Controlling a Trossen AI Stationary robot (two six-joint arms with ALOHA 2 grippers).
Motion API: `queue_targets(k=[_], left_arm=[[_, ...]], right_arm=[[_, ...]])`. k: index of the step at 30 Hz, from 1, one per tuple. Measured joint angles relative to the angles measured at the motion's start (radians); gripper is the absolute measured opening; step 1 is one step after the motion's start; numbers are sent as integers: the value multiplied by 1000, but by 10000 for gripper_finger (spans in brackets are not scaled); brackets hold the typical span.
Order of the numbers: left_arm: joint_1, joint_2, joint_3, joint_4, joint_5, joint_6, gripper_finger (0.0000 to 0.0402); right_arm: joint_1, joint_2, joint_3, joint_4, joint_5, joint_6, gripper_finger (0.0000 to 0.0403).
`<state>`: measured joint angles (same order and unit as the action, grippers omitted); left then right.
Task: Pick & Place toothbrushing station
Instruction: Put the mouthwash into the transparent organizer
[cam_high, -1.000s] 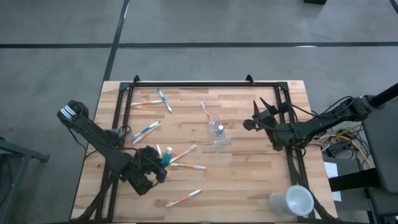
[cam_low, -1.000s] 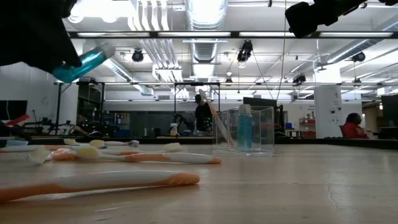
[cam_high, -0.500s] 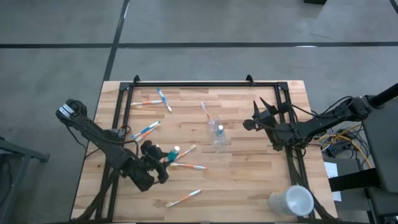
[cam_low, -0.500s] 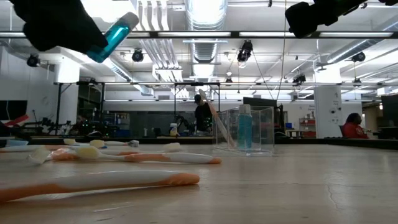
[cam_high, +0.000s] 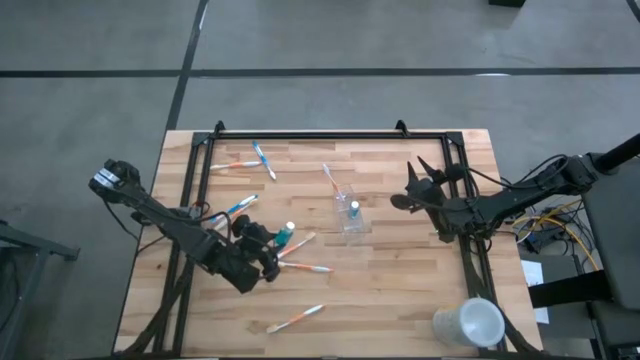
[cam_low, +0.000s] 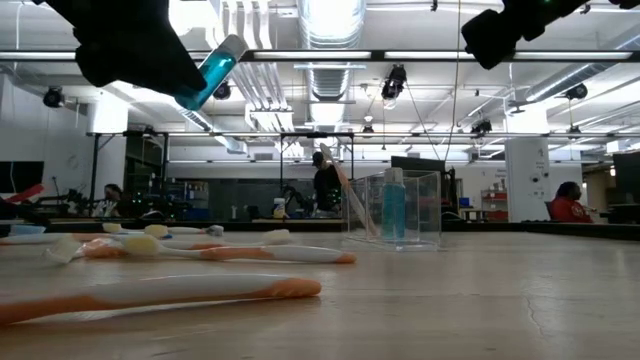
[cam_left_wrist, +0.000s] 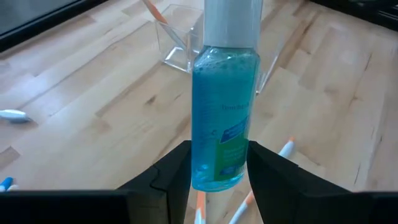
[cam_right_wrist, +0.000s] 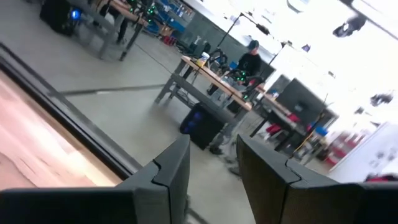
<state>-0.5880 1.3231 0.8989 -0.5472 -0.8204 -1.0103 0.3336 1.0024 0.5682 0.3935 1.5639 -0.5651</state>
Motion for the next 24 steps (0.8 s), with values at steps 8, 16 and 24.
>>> queue_targets(k=[8, 16, 24], left_arm=[[5, 0, 6, 8, 0, 45, 153], [9, 0, 5, 9, 0, 50, 153], [48, 0, 3, 10, 0, 153, 153]], right_arm=[[0, 0, 0, 0, 0, -37, 125], [0, 0, 1, 29, -1, 222, 125], [9, 25, 137, 73, -318, 230, 125]])
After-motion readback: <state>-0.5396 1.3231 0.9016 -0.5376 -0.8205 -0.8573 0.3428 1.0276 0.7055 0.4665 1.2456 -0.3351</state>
